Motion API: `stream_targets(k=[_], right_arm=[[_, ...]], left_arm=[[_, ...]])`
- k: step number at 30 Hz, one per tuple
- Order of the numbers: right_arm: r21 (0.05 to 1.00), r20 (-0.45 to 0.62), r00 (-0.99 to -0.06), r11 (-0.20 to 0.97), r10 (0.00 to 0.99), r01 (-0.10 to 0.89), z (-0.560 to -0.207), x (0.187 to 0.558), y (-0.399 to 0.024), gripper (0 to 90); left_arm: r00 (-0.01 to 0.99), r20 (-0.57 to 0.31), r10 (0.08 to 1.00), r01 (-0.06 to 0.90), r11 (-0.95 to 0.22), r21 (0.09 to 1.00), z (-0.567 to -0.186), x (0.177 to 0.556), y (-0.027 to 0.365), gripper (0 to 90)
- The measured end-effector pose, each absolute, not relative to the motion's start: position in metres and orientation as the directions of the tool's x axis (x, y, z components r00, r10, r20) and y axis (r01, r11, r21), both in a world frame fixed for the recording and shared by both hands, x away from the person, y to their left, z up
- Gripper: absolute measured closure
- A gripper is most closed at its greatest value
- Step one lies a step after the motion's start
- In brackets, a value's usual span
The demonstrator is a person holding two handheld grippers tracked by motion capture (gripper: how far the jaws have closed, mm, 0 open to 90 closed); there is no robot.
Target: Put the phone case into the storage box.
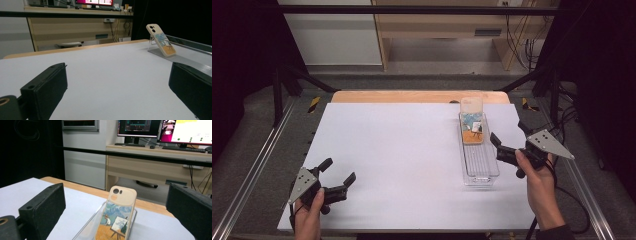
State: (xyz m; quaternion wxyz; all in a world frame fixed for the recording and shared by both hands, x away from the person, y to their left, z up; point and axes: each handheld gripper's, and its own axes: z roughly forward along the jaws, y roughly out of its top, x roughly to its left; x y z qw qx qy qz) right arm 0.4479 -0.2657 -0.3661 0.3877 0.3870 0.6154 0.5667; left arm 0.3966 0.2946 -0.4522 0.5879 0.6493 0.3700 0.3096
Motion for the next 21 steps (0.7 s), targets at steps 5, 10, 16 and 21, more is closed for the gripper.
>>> stream_targets(k=[5, 10, 16, 21], right_arm=[[0.998, -0.022, -0.394, 0.042, 0.919, 0.041, -0.373, 0.440, -0.268, 2.9], [0.998, -0.017, -0.389, 0.036, 0.921, 0.042, -0.379, 0.435, -0.272, 2.8], [0.998, -0.020, -0.390, 0.038, 0.920, 0.040, -0.385, 0.428, -0.273, 2.7], [0.998, -0.029, -0.391, 0.049, 0.920, 0.040, -0.389, 0.423, -0.274, 2.6]], left_arm=[[0.537, -0.036, 0.843, 0.123, -0.036, 0.992, -0.453, 0.398, 0.293, 1.7], [0.533, -0.039, 0.845, 0.121, -0.031, 0.992, -0.453, 0.397, 0.295, 1.7], [0.534, -0.039, 0.845, 0.119, -0.029, 0.992, -0.452, 0.396, 0.294, 1.7], [0.535, -0.037, 0.844, 0.116, -0.031, 0.993, -0.452, 0.395, 0.294, 1.7]])
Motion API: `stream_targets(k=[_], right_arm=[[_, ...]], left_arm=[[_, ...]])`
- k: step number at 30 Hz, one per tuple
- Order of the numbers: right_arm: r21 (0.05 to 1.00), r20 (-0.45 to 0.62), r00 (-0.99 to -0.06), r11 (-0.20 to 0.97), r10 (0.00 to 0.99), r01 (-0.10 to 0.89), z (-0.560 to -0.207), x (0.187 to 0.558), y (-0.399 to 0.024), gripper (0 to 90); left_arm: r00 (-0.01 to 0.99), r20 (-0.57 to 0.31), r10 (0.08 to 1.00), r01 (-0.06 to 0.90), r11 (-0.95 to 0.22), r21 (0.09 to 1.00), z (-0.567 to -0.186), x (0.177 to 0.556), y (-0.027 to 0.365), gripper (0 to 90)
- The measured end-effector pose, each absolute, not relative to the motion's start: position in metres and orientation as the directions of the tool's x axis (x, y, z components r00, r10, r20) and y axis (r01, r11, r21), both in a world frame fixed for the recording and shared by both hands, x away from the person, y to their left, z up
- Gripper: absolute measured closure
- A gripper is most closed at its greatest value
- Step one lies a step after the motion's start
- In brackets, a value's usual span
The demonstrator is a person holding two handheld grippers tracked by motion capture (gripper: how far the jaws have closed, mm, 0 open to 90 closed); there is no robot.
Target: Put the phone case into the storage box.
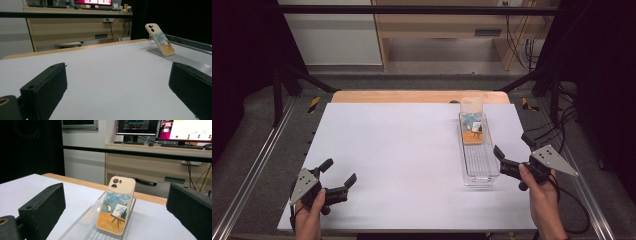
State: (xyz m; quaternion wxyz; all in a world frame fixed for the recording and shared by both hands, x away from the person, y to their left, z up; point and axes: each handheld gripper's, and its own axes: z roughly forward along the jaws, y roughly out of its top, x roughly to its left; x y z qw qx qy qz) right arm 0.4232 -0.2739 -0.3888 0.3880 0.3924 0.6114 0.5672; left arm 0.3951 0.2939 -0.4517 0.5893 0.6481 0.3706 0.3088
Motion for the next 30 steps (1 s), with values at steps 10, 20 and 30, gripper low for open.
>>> stream_targets(k=[10, 20, 30], right_arm=[[0.998, -0.028, -0.392, 0.048, 0.920, 0.040, -0.398, 0.415, -0.276, 2.4], [0.998, -0.032, -0.395, 0.051, 0.918, 0.039, -0.407, 0.405, -0.277, 2.4], [0.998, -0.020, -0.396, 0.039, 0.918, 0.039, -0.418, 0.397, -0.283, 2.4]], left_arm=[[0.535, -0.036, 0.844, 0.118, -0.032, 0.993, -0.452, 0.396, 0.294, 1.7], [0.540, -0.031, 0.841, 0.115, -0.037, 0.993, -0.452, 0.395, 0.292, 1.7], [0.540, -0.026, 0.841, 0.109, -0.039, 0.993, -0.452, 0.386, 0.293, 1.7]])
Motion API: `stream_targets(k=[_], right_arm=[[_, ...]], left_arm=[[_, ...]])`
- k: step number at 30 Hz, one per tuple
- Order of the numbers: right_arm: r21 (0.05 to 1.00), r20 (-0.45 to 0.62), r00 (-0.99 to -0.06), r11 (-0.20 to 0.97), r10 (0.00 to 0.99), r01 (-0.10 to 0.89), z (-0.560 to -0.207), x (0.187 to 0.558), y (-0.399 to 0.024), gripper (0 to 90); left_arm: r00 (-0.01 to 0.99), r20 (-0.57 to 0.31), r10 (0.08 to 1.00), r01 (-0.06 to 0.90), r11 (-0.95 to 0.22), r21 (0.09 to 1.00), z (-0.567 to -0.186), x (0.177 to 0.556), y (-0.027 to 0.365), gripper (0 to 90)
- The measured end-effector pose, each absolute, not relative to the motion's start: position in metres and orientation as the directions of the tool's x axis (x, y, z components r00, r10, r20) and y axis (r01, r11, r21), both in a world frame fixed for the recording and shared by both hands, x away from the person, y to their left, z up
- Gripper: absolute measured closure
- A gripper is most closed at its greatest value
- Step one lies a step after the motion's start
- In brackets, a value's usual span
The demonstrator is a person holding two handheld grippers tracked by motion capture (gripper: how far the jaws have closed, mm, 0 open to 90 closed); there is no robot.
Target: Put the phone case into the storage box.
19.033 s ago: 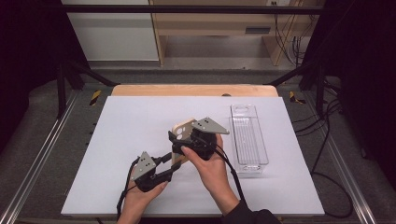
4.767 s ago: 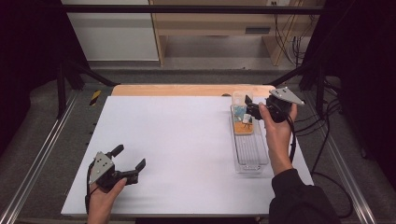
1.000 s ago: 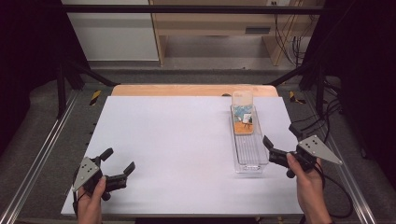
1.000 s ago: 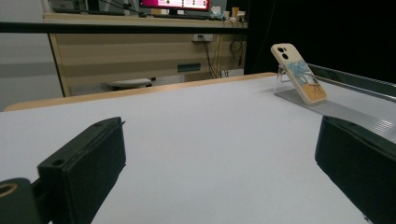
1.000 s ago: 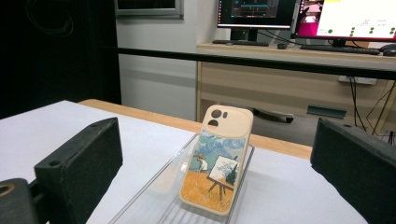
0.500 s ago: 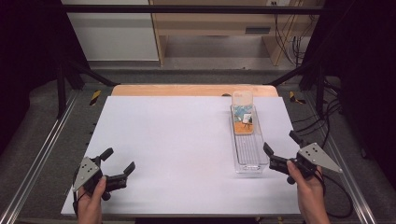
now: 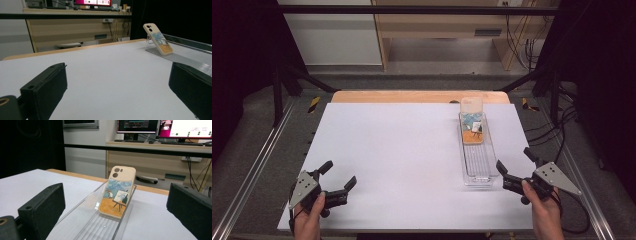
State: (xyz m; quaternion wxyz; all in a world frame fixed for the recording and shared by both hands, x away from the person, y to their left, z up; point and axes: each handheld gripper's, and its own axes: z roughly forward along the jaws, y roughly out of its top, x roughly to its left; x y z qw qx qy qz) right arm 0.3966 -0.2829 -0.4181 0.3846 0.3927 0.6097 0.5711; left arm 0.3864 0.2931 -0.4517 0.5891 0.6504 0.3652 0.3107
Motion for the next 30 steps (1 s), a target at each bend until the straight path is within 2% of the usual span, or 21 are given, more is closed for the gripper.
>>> stream_targets(k=[12, 30], right_arm=[[0.999, -0.007, -0.401, 0.021, 0.916, 0.031, -0.429, 0.383, -0.289, 2.3], [0.999, -0.012, -0.459, 0.027, 0.888, 0.026, -0.449, 0.376, -0.281, 2.1]], left_arm=[[0.546, -0.030, 0.837, 0.118, -0.041, 0.992, -0.453, 0.386, 0.294, 1.7], [0.569, -0.009, 0.823, 0.113, -0.067, 0.991, -0.453, 0.387, 0.288, 1.7]])
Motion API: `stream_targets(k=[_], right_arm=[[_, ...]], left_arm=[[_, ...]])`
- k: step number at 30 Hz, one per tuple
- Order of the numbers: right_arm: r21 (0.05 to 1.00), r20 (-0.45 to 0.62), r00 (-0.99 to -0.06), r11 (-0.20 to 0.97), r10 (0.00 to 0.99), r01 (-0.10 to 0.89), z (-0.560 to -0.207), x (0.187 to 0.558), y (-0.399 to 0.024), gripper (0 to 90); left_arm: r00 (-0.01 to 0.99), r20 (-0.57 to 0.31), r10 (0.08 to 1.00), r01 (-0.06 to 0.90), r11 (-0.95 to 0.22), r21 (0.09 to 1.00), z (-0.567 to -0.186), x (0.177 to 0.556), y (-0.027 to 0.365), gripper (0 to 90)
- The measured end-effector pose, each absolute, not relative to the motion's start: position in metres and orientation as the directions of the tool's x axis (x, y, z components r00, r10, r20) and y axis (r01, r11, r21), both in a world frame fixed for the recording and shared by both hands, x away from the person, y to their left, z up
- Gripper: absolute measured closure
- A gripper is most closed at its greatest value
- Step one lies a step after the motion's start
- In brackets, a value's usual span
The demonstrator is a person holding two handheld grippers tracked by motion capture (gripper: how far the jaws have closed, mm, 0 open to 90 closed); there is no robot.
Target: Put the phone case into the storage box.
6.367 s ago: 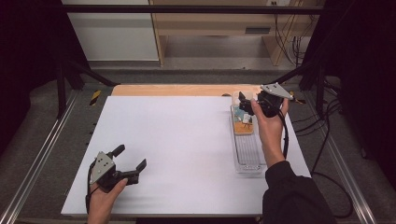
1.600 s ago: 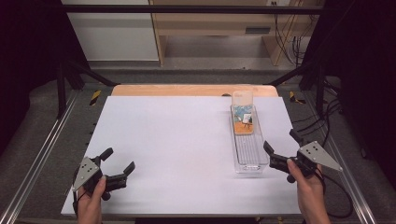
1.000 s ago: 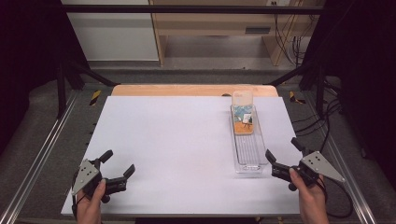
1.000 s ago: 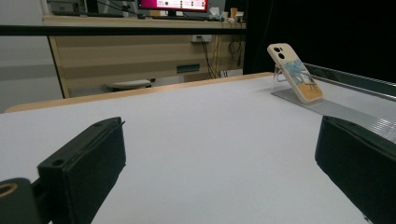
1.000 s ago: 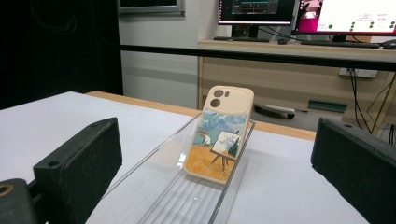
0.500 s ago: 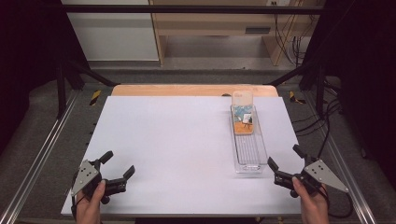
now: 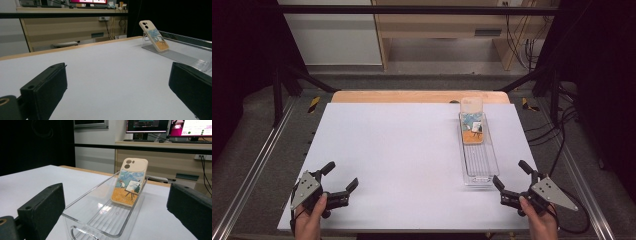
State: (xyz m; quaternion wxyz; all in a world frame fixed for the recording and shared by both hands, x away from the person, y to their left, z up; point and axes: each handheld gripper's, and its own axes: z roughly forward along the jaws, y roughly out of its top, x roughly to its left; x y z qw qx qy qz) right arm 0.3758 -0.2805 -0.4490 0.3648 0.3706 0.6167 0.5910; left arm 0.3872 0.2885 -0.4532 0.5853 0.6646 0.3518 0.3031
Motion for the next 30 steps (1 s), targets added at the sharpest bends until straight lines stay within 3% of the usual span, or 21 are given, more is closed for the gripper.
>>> stream_targets(k=[30], right_arm=[[0.998, -0.008, -0.529, 0.043, 0.849, 0.053, -0.460, 0.387, -0.256, 1.8]], left_arm=[[0.587, 0.013, 0.810, 0.102, -0.090, 0.991, -0.454, 0.389, 0.282, 1.6]])
